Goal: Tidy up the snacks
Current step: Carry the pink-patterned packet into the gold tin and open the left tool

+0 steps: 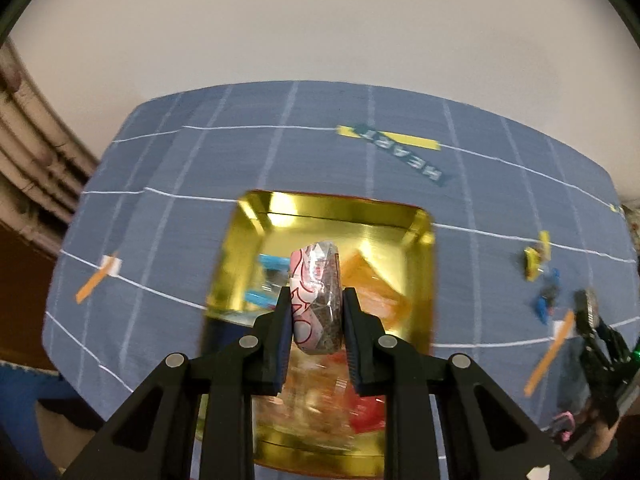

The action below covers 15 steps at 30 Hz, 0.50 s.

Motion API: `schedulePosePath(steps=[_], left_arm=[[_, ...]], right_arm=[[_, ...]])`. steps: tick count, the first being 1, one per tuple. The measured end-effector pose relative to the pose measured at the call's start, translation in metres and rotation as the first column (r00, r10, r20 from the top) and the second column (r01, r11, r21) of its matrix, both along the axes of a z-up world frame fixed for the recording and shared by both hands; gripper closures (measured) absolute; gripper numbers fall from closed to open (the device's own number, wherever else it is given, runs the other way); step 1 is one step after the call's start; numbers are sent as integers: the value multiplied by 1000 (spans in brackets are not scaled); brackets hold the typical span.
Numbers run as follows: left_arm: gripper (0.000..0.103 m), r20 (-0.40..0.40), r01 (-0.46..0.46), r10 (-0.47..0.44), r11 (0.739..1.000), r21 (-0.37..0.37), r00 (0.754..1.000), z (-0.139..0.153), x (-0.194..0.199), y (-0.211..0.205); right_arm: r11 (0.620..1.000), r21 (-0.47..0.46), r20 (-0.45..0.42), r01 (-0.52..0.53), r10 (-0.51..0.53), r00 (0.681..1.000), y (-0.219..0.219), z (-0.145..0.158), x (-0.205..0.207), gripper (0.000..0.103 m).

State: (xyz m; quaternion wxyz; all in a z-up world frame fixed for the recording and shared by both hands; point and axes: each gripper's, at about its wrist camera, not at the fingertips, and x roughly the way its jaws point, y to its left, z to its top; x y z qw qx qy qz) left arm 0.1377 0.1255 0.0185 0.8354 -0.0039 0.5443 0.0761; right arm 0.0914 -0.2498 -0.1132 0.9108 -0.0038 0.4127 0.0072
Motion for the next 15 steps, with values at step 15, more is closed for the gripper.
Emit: schedulePosePath(steps=[15], left_arm=[[83, -76, 16, -16, 1000, 9, 997, -44, 15, 21]], right_arm=[[1000, -4, 0, -2, 2, 1000, 0, 0, 0, 66]])
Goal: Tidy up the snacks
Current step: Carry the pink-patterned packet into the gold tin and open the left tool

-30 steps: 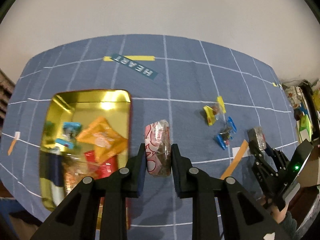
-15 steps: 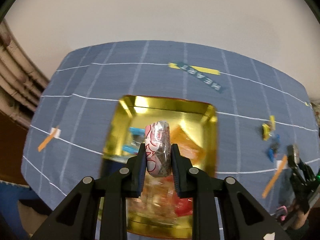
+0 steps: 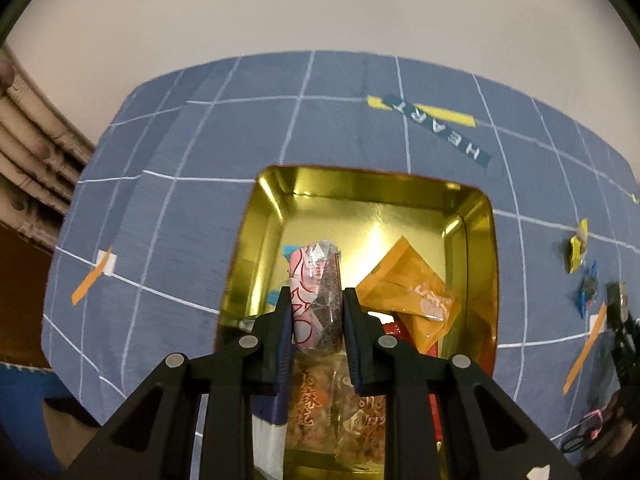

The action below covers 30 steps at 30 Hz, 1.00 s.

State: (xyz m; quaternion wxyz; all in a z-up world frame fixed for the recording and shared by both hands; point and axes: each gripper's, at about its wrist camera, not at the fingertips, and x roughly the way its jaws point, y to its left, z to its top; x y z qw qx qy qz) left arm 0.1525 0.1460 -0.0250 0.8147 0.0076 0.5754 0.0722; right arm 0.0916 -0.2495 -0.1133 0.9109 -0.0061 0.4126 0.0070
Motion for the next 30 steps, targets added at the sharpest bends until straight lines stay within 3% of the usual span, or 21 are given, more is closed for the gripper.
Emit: schedulePosePath(steps=[23, 30], left_arm=[[82, -63, 40, -38, 999, 36, 997, -42, 17, -11], [79, -47, 42, -40, 998, 56, 998, -38, 14, -13]], right_arm=[[1000, -5, 0, -3, 3, 1000, -1, -1, 0, 66], [1000, -5, 0, -3, 3, 1000, 0, -1, 0, 66]])
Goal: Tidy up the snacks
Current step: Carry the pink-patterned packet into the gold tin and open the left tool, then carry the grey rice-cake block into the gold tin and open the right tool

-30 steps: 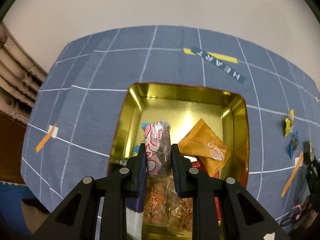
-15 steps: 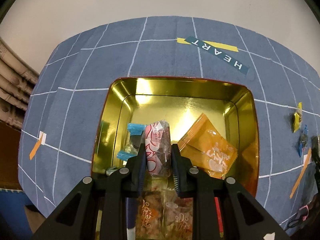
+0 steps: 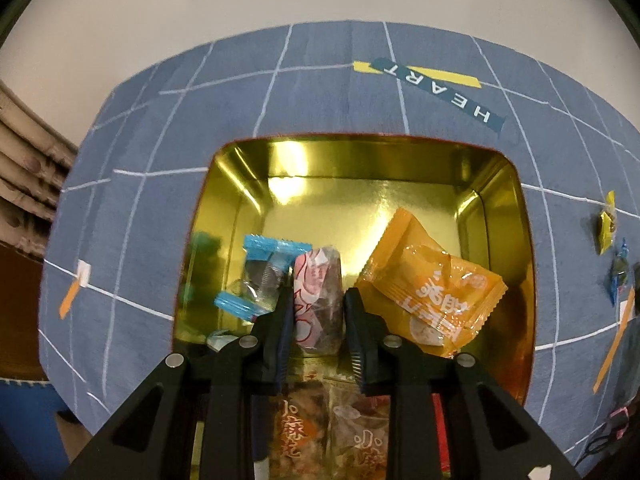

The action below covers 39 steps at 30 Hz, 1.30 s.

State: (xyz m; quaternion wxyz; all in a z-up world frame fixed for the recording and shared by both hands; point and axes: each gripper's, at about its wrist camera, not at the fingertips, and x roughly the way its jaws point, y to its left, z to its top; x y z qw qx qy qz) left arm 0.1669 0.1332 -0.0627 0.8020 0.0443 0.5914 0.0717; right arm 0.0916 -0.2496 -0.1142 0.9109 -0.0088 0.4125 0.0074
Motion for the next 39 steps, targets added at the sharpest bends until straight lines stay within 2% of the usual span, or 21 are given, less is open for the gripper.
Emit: schedulePosePath(steps=[9, 15, 21, 25, 31, 39], left_arm=[[62, 55, 11, -11, 1000, -5, 998, 25, -7, -6], [57, 106, 44, -43, 999, -2, 993, 45, -23, -15], [57, 133, 38, -34, 999, -21, 990, 53, -44, -4], [57, 146, 14, -11, 1000, -18, 989, 54, -62, 8], [56, 144, -39, 45, 998, -42, 988, 47, -85, 24], [56, 190, -71, 70, 997, 2, 979, 47, -109, 35]], right_arm=[[1000, -1, 0, -1, 1, 1000, -1, 0, 0, 66], [1000, -1, 0, -1, 1, 1000, -1, -1, 0, 66], [1000, 4, 0, 0, 0, 1000, -2, -1, 0, 66], [1000, 4, -7, 19, -19, 1000, -2, -1, 2, 61], [999, -2, -36, 42, -42, 998, 1, 1, 8, 60], [998, 0, -30, 58, -58, 998, 2, 0, 7, 60]])
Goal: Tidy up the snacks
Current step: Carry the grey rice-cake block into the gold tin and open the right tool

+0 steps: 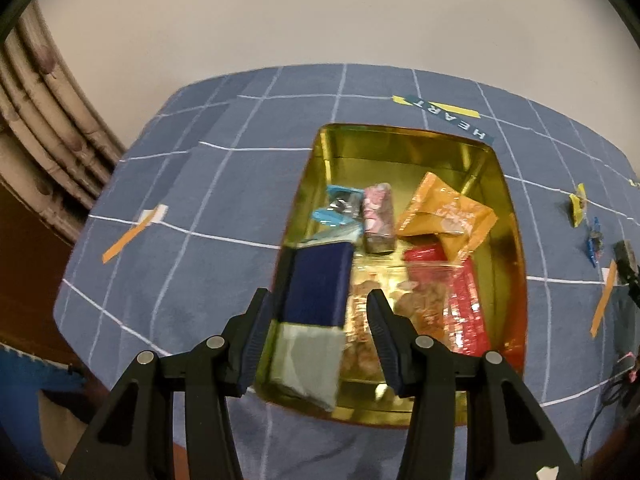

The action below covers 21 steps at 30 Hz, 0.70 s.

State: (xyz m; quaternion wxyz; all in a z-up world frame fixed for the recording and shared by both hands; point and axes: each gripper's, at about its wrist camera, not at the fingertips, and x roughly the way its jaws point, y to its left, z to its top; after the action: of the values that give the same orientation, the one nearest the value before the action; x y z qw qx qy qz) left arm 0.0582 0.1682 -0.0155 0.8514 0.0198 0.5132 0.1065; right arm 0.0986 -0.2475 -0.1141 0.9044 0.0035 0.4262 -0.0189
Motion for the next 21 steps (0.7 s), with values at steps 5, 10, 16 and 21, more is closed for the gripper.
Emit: schedulePosePath(steps=[5, 10, 16, 21], left_arm=[[48, 26, -18, 18, 1000, -8, 999, 6, -9, 9], [44, 37, -23, 22, 1000, 20, 999, 7, -17, 18], [43, 31, -48, 48, 999, 2, 998, 5, -22, 35], [42, 26, -74, 75, 997, -29, 997, 2, -25, 44]], right_arm=[[1000, 3, -13, 10, -10, 1000, 1, 0, 1, 60], [1000, -1, -37, 17, -17, 999, 1, 1, 5, 60], [999, -17, -52, 37, -38, 998, 4, 2, 6, 60], [998, -46, -64, 45, -48, 997, 8, 3, 6, 61]])
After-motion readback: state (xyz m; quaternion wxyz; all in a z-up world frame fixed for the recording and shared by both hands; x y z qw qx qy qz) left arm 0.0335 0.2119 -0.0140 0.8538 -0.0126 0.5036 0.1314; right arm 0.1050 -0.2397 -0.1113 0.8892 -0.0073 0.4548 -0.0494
